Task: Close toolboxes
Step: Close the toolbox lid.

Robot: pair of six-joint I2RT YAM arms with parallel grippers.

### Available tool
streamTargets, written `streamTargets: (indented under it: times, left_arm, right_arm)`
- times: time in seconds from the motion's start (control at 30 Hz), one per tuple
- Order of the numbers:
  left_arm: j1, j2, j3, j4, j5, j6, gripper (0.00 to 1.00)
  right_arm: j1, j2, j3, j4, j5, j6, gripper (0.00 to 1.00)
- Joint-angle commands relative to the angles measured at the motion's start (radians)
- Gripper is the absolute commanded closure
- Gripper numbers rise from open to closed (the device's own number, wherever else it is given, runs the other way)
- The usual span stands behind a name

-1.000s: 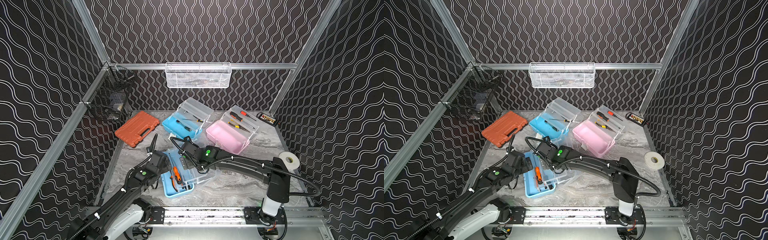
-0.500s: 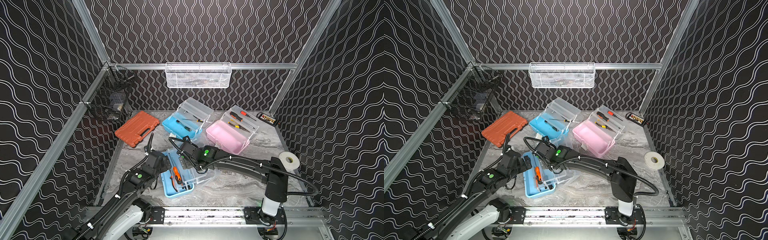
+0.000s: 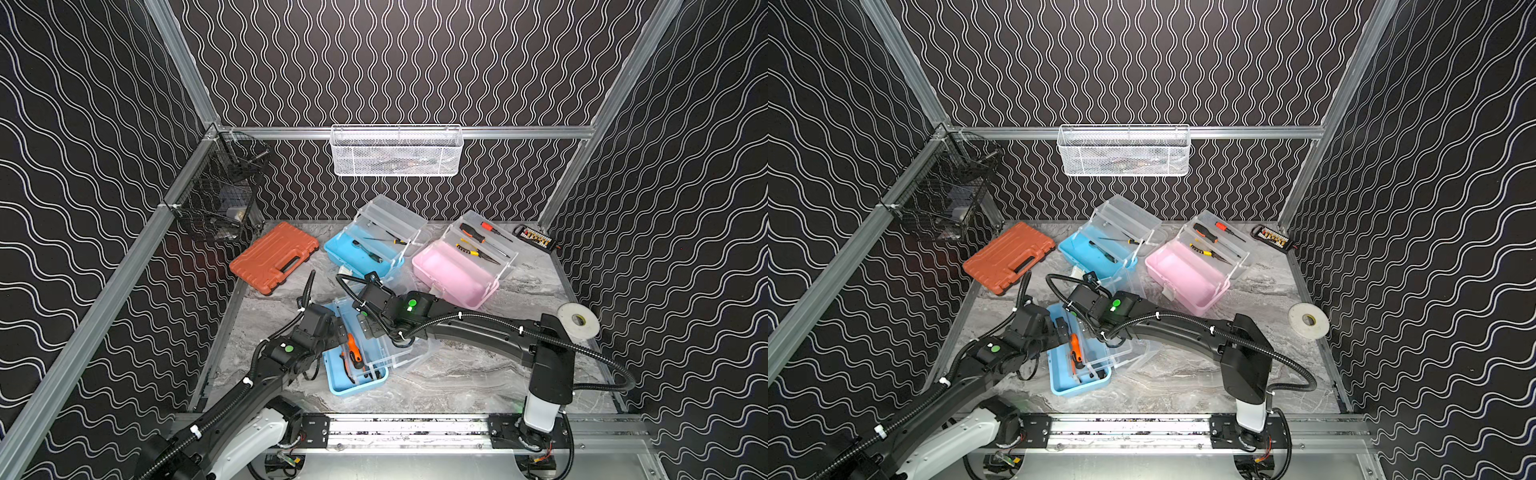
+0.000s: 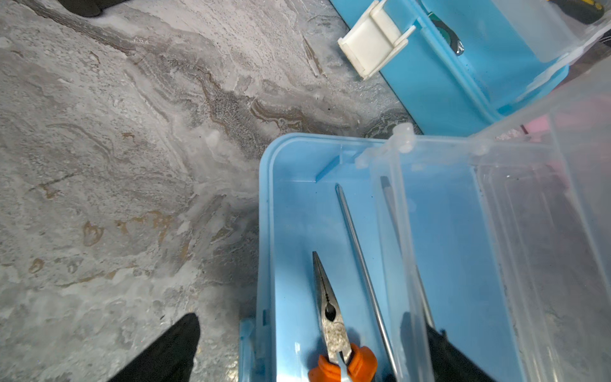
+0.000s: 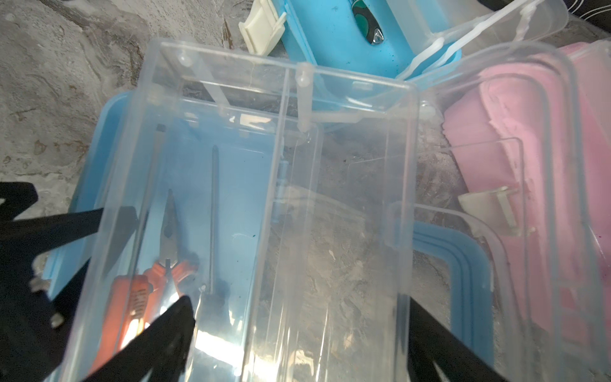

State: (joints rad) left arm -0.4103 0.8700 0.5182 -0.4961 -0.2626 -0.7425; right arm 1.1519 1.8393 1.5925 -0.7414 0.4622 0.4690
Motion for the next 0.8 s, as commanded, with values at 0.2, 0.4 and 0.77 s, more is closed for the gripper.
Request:
streamTargets:
  times: [0.2,0.4,0.77]
  left_arm:
    - [0.026,-0.009,-0.075,-0.027,-0.021,-0.004,0.01]
    - [0.049,0.023,-0.084,-0.009,-0.004,-0.001,0.01]
    - [0.072,0.024,-0.090,-0.007,0.015,-0.001,0.01]
  right_arm:
    - [0.004,-0.012,0.020,-0.029,0.064,-0.026,0.01]
    - [-0.003,-0.057,0.016,-0.015,0.077,-0.055,0.01]
    - [-0.142,-0.236,-0.062,0.013,-0.047,-0.053,0.01]
